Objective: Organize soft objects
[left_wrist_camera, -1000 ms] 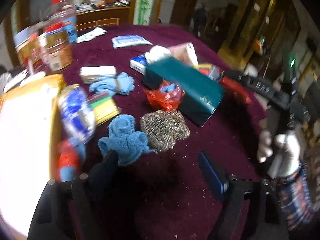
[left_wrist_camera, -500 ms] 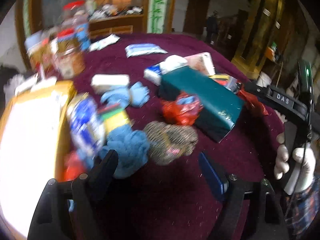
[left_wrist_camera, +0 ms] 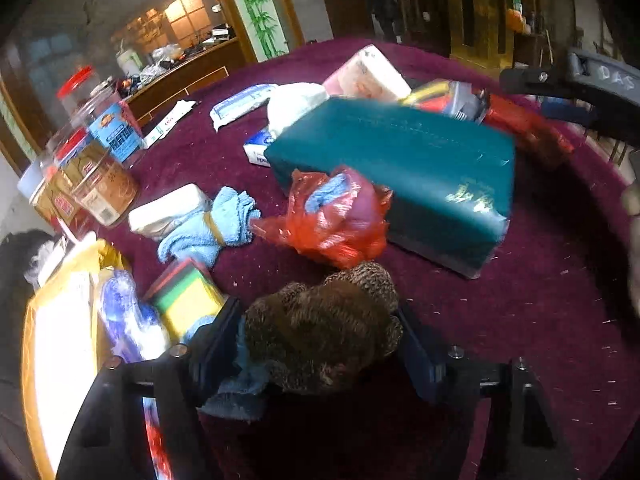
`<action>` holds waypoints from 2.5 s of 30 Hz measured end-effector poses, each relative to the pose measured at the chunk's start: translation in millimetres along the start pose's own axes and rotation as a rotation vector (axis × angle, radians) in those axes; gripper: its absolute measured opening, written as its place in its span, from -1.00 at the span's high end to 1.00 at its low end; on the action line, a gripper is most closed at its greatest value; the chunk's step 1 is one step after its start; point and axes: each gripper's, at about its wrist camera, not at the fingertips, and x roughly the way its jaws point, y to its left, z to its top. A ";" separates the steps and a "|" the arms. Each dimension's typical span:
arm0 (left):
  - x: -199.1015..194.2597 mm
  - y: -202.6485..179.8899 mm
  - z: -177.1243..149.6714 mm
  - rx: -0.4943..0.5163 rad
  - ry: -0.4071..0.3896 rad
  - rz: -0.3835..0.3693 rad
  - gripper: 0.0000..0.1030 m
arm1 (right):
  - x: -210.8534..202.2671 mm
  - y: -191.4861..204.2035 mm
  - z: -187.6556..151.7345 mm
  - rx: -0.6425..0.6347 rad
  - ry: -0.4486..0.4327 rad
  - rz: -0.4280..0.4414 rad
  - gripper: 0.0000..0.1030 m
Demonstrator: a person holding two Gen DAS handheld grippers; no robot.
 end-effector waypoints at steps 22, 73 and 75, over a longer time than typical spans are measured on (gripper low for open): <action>-104.1 39.9 -83.4 -0.517 -0.150 -0.387 -0.45 | 38.6 -37.7 8.8 0.112 0.117 -0.153 -0.65; -113.2 47.2 -134.5 -0.480 -0.172 -0.306 -0.59 | -59.4 145.4 -154.2 -0.629 0.330 0.223 -0.78; -104.6 37.1 -135.1 -0.421 -0.142 -0.214 -0.25 | -49.4 145.3 -153.9 -0.616 0.349 0.223 -0.78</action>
